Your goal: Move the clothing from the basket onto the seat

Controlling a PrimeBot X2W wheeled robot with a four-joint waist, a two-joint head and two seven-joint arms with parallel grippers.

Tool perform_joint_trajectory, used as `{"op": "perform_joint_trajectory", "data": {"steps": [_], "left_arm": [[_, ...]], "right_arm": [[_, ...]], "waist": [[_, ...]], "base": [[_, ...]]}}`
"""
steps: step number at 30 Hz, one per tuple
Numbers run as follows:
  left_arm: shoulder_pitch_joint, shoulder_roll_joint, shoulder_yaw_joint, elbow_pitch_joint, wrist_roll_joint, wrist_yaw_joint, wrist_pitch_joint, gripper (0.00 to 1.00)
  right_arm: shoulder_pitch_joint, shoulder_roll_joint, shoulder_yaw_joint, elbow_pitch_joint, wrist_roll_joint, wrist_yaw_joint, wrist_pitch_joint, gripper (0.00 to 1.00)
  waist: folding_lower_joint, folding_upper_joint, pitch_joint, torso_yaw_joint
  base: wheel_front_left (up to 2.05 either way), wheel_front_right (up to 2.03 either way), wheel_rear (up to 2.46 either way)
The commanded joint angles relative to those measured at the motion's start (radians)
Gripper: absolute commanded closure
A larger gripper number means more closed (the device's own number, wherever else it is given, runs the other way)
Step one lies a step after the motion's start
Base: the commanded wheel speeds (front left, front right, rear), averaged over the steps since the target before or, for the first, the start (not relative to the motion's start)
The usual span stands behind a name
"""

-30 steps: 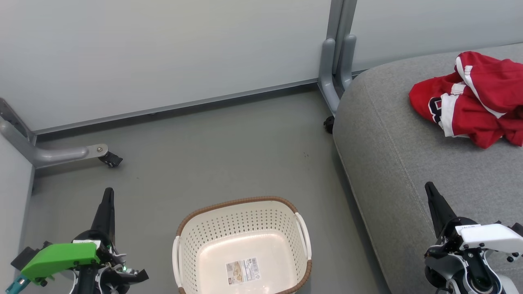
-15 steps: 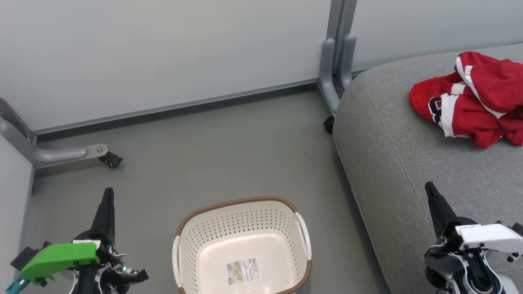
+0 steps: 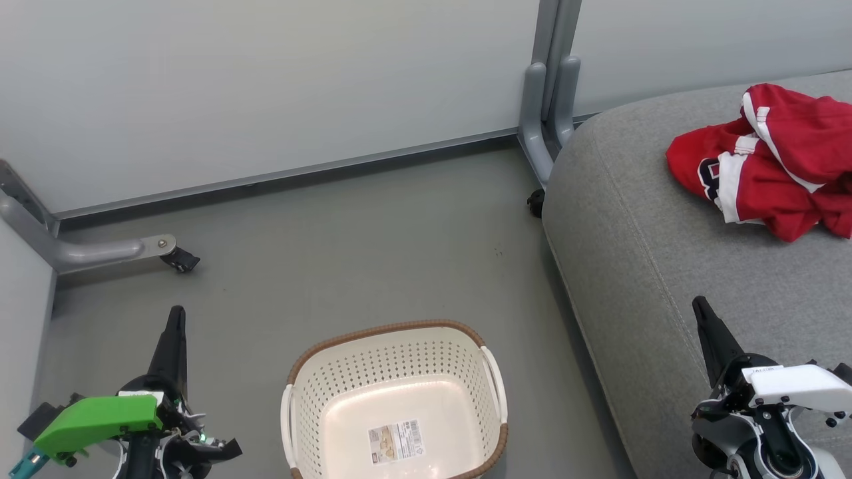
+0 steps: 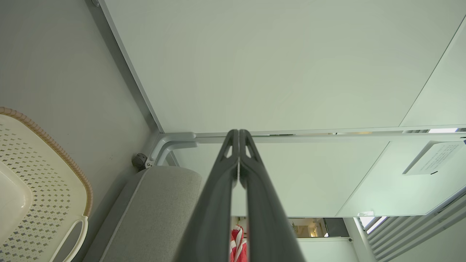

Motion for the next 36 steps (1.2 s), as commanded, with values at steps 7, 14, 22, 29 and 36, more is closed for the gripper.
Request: {"op": "perform_joint_trajectory", "data": {"steps": [7,14,22,29,36], "left_arm": [[-0.011,0.0,0.003,0.001,0.0,-0.004,0.005,1.0],[-0.011,0.0,0.003,0.001,0.0,-0.004,0.005,1.0],[-0.011,0.0,0.003,0.001,0.0,-0.004,0.005,1.0],[-0.011,0.0,0.003,0.001,0.0,-0.004,0.005,1.0],[-0.011,0.0,0.003,0.001,0.001,-0.004,0.005,1.0]], "right_arm": [[-0.008,-0.004,-0.003,0.002,0.002,0.0,0.004,1.0],[-0.008,-0.004,-0.003,0.002,0.002,0.0,0.004,1.0],[-0.008,-0.004,-0.003,0.002,0.002,0.0,0.004,1.0],[-0.008,-0.004,-0.003,0.002,0.002,0.0,0.004,1.0],[-0.008,-0.004,-0.004,0.002,0.002,0.0,0.004,1.0]], "waist": [[0.0,0.0,0.0,0.0],[0.0,0.0,0.0,0.0],[0.0,0.0,0.0,0.0],[0.0,0.0,0.0,0.0],[0.0,0.0,0.0,0.0]], "base": [[0.0,0.0,0.0],[0.0,0.0,0.0],[0.0,0.0,0.0],[0.0,0.0,0.0],[0.0,0.0,0.0]]}}
